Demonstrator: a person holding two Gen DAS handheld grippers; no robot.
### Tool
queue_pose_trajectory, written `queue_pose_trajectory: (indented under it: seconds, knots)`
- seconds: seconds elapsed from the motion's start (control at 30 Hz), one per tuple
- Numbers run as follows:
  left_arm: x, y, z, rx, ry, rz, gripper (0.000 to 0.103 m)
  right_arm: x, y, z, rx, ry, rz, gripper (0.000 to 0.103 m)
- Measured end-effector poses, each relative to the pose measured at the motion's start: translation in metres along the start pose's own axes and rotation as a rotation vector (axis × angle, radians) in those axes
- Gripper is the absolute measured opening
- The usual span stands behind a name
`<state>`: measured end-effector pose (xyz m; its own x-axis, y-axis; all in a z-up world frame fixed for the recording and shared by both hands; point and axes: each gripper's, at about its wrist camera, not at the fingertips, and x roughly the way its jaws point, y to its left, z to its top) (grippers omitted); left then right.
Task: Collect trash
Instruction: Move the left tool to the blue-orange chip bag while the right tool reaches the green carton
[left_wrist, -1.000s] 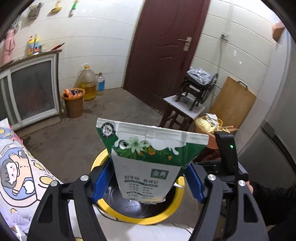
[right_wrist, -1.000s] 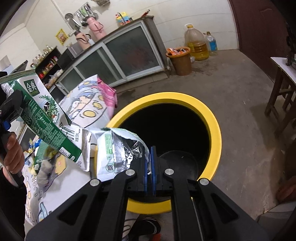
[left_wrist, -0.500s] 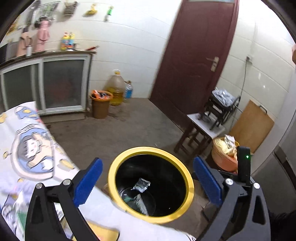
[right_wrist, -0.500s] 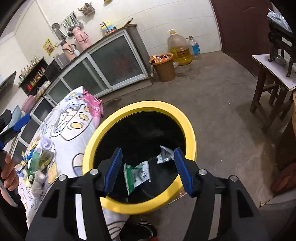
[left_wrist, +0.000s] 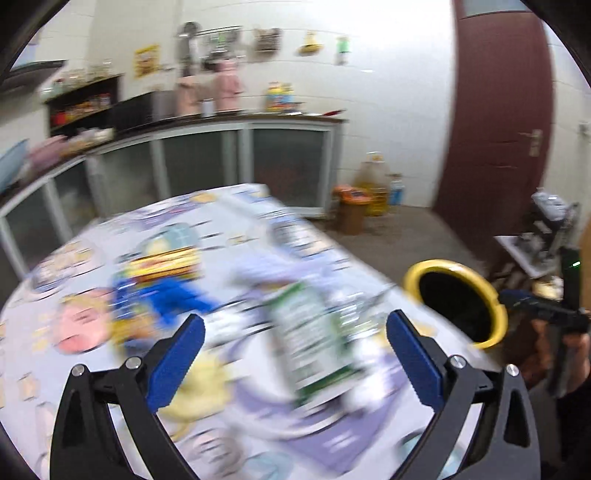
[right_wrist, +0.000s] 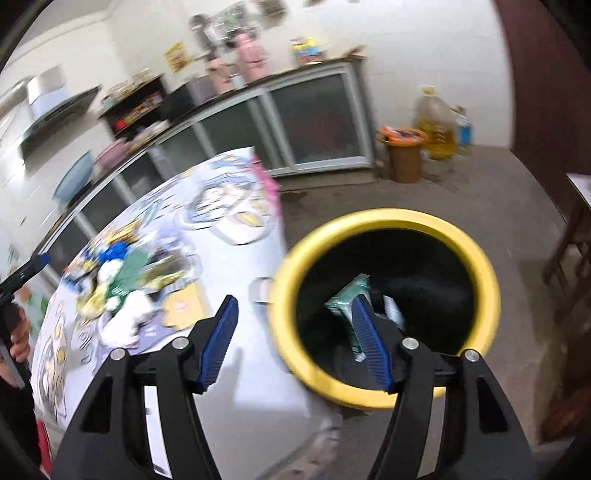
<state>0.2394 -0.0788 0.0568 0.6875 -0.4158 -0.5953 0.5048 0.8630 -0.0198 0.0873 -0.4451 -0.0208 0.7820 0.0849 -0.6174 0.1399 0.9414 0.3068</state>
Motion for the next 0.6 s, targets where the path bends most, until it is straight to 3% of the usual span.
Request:
queue_pose_trajectory:
  seconds: [0.1,0.27,0.47,0.6]
  knots:
    - [-0.014,0.04,-0.008,-0.027,0.019,0.111,0.095,0.016,0.037,0.005,-0.065,0.026,0.055,0.062]
    - [-0.017,0.072,-0.014,-0.054,0.064,0.207,0.095,0.045,0.089,0.012,-0.132,0.085,0.144,0.063]
    - [-0.005,0.095,-0.01,-0.077,0.116,0.223,0.095,0.08,0.138,0.029,-0.16,0.205,0.348,0.063]
    - [0.004,0.103,0.005,-0.058,0.134,0.214,0.095,0.097,0.161,0.042,-0.195,0.264,0.413,0.063]
